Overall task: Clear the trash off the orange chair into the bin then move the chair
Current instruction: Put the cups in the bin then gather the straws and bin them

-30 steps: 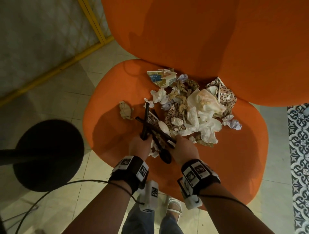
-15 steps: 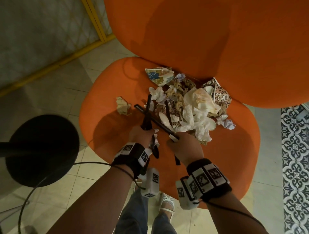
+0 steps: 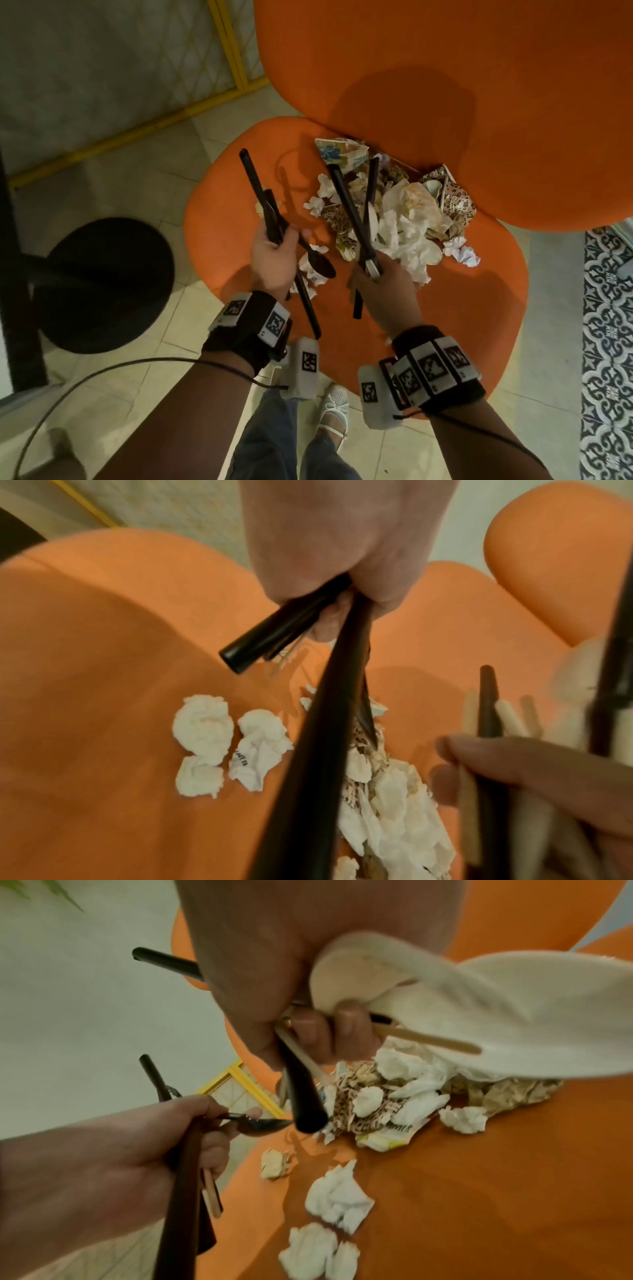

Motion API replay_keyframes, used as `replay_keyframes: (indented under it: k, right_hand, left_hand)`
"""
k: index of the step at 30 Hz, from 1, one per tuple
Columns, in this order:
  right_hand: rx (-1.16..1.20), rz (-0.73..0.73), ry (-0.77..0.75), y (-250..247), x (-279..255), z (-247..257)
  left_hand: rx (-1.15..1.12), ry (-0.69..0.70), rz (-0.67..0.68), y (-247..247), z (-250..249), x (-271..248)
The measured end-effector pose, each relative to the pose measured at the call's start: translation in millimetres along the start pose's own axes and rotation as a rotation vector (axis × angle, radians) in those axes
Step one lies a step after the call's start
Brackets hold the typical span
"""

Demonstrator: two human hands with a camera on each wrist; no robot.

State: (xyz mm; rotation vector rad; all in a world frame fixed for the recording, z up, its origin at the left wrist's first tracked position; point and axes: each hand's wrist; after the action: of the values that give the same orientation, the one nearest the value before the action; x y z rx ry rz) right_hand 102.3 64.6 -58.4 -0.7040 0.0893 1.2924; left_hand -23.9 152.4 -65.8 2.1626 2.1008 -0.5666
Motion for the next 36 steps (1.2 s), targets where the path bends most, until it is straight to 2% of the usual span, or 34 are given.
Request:
replay_keyframes:
  k: [4,10,13,15,18,23,27,32,36]
  right_hand:
    - [-0.053,0.08,-0.026,27,-23,3]
    - [-0.112,0.301,0.012,93,-76,-8]
    - [-0.207,0.451,0.093,143,-104,-14]
    - [-0.28,0.588,0.146,181,-122,-14]
    - [-0.427,0.742,0.135,242,-151,-3]
    - [-0.679,0.92,-0.028,365,-202,21]
    - [-0.785,1.051,-0.111,485,-257,43]
    - [-0.89,1.183,-0.046,642,-317,45]
    - [-1.026,1.194,0.028,746,-335,36]
  left_hand:
    - [-0.018,-0.065,-0.018,-27,27,-34]
    - [-0.136,-0.251,0.029,-88,87,-108]
    - [-0.172,-0.34,-0.055,-139,117,-142]
    - [-0.25,-0.413,-0.172,-177,136,-159]
    - [-0.38,-0.503,-0.324,-243,160,-182]
    - [-0.445,-0.567,-0.527,-376,210,-228]
    - [-0.71,-0.654,-0.658,-492,269,-269]
    - [-0.933,-0.757,-0.653,-616,352,-302]
    - [-0.968,-0.828,-0.581,-687,409,-304]
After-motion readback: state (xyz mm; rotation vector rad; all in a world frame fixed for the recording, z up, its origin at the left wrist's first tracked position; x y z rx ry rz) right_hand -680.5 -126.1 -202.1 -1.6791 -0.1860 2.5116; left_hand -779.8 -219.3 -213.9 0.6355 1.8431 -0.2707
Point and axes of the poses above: each hand's wrist, its own x-axis towards the middle knuckle, its own y-axis out of the palm, z = x × y, and after that the axes turned 6 degrees about z, right-handed
